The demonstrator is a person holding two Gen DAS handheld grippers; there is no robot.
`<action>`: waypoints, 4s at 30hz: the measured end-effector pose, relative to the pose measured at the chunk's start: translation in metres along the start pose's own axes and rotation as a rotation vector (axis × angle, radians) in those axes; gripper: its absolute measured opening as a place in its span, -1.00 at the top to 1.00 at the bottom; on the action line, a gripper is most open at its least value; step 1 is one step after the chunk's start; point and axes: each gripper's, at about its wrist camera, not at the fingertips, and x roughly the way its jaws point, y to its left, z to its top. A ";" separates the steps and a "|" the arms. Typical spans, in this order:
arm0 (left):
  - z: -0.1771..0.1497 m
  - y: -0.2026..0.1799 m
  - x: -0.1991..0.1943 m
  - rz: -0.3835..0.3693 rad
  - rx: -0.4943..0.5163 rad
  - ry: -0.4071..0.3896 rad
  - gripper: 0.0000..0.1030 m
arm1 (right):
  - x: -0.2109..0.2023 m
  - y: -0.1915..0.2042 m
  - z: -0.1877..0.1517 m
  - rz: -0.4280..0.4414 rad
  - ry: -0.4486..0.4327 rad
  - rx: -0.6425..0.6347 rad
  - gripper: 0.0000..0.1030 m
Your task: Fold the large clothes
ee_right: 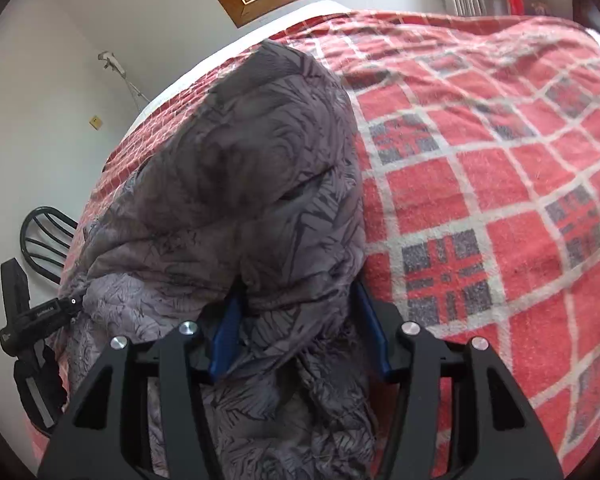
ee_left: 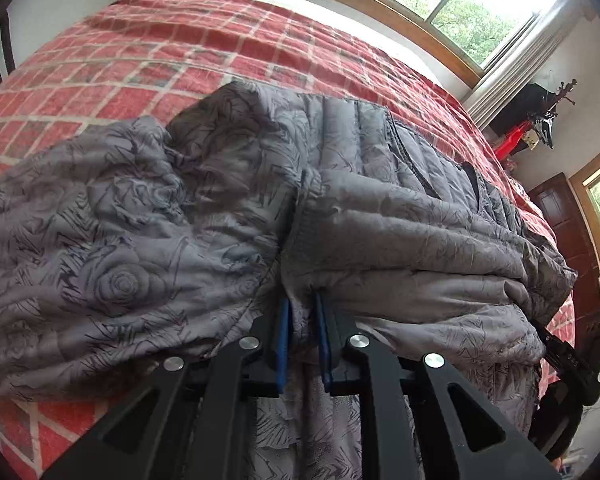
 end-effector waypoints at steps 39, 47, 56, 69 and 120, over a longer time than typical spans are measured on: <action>0.009 -0.046 -0.002 0.137 0.157 -0.020 0.03 | 0.024 0.038 0.035 -0.054 0.148 -0.024 0.23; 0.016 -0.040 -0.011 0.118 0.136 -0.040 0.05 | 0.019 0.049 0.041 -0.048 0.119 -0.059 0.21; 0.042 -0.082 0.028 0.167 0.208 -0.012 0.02 | 0.071 0.080 0.070 -0.075 0.161 -0.061 0.24; 0.020 -0.028 -0.065 0.106 0.141 -0.080 -0.21 | 0.004 0.085 0.038 0.055 0.120 -0.065 0.07; -0.079 0.245 -0.212 0.142 -0.529 -0.514 0.88 | -0.016 0.079 -0.033 0.034 0.167 -0.134 0.05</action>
